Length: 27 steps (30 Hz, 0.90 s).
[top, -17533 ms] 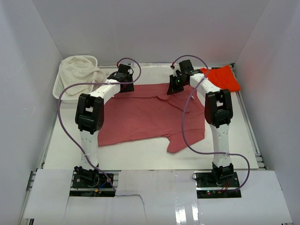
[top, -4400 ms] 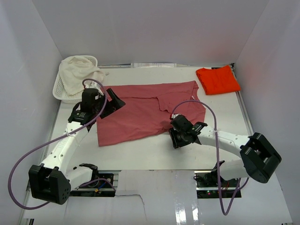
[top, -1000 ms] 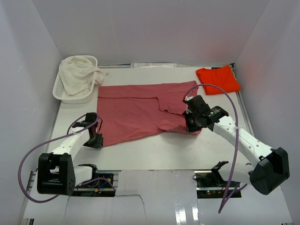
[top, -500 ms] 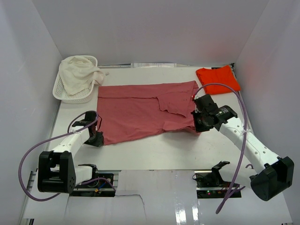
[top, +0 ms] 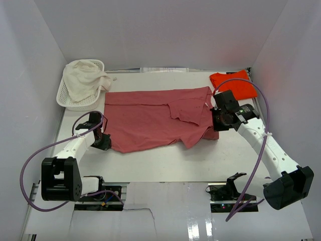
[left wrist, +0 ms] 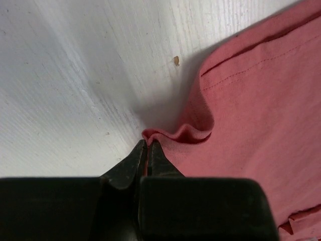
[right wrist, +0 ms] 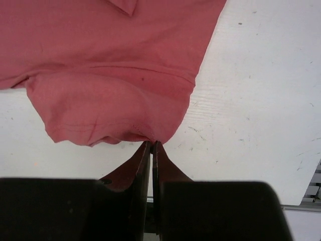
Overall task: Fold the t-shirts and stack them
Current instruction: Grap the side of the flattened tshirt closest away from the robot with both arms
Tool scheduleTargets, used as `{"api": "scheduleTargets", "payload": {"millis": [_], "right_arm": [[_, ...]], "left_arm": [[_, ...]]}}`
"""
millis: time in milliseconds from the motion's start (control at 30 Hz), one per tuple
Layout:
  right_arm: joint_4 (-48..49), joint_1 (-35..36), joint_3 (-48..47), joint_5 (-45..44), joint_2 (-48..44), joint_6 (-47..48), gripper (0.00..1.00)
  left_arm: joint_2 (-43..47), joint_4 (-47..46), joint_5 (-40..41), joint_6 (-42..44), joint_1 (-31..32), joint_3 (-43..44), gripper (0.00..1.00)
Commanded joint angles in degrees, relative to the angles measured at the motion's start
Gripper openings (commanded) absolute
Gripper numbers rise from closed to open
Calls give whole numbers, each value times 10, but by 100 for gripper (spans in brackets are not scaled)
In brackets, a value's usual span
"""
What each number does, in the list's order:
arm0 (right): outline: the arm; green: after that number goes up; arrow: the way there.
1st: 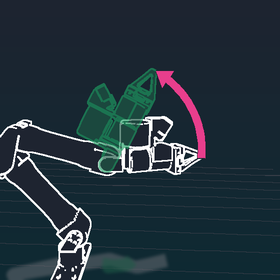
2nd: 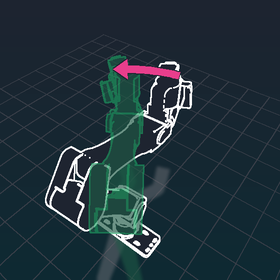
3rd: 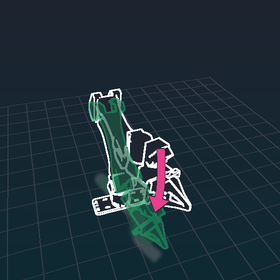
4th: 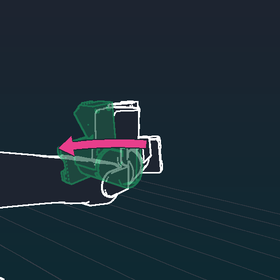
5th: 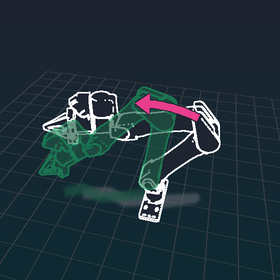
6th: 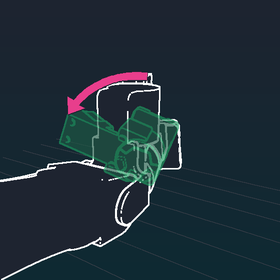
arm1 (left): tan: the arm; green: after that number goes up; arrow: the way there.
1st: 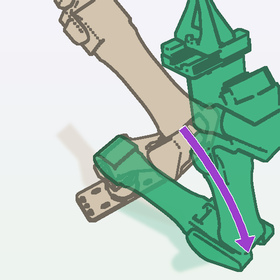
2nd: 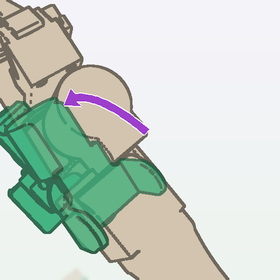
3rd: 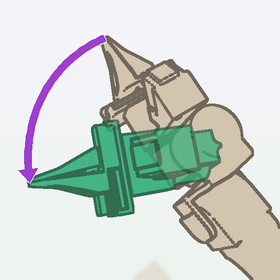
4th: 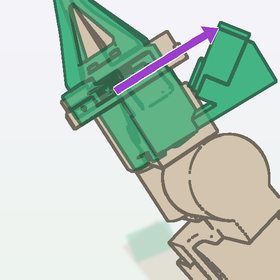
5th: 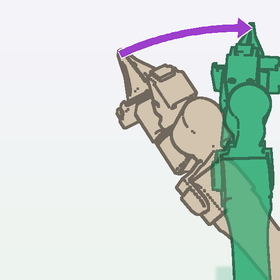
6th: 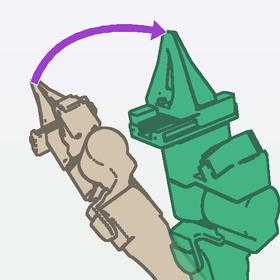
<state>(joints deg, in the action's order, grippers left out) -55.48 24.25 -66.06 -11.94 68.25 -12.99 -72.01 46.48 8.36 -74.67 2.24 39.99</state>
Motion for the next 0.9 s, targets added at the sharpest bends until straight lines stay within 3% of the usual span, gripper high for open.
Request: {"api": "scheduleTargets", "payload": {"millis": [0, 333, 467, 867], "right_arm": [[-2, -17, -48, -13, 0, 10, 8], [-3, -48, -74, -8, 7, 20, 8], [2, -53, -78, 1, 20, 24, 8], [20, -66, -112, 21, 47, 29, 8]], "left_arm": [[1, -2, -27, 16, -18, 15, 0], [80, 26, -83, 33, -113, -21, 0], [114, 53, -125, 27, -116, -19, 0], [97, 134, -101, 37, -117, 64, 0]]}}
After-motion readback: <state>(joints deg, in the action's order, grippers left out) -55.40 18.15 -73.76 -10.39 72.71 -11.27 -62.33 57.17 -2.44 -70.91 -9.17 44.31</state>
